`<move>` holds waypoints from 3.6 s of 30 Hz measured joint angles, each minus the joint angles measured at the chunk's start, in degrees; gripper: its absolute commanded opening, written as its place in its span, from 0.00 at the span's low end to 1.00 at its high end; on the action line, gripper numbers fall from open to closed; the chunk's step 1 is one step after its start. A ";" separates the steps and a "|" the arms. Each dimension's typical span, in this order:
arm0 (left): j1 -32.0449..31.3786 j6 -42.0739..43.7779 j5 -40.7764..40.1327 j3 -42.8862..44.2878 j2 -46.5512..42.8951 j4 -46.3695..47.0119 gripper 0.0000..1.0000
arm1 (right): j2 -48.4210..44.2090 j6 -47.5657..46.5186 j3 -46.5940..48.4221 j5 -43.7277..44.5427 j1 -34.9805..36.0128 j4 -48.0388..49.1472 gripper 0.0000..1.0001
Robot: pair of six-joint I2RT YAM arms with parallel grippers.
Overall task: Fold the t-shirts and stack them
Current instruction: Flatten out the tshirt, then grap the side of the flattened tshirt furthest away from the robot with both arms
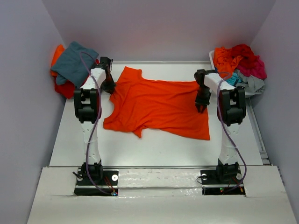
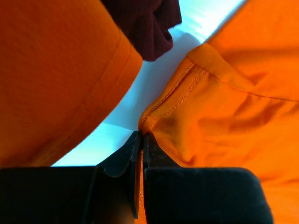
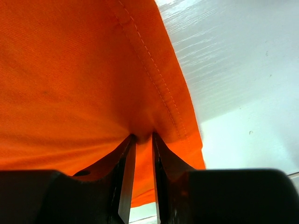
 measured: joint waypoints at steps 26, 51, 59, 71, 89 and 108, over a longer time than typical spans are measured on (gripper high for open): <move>3.26 1.29 -1.25 8.87 5.01 -3.78 0.21 | 1.62 -0.90 2.25 -0.26 -2.19 -1.22 0.26; 2.25 2.54 -2.21 9.42 3.43 -3.93 0.73 | -2.45 -5.42 -1.77 -5.53 -2.91 3.10 0.36; -0.70 2.62 -6.16 9.42 -4.37 -3.93 0.74 | -6.58 -5.57 0.44 -7.63 -2.86 3.08 0.40; -4.66 2.64 -5.57 15.23 -5.64 0.61 0.74 | 3.74 -4.35 31.63 -8.26 -2.89 1.97 0.43; -5.42 2.58 4.68 19.56 8.57 11.19 0.75 | 10.05 0.11 33.03 -9.22 -4.00 7.58 0.43; -4.48 2.49 13.14 20.55 10.25 19.28 0.79 | 12.85 0.07 33.03 -9.25 -5.66 10.01 0.43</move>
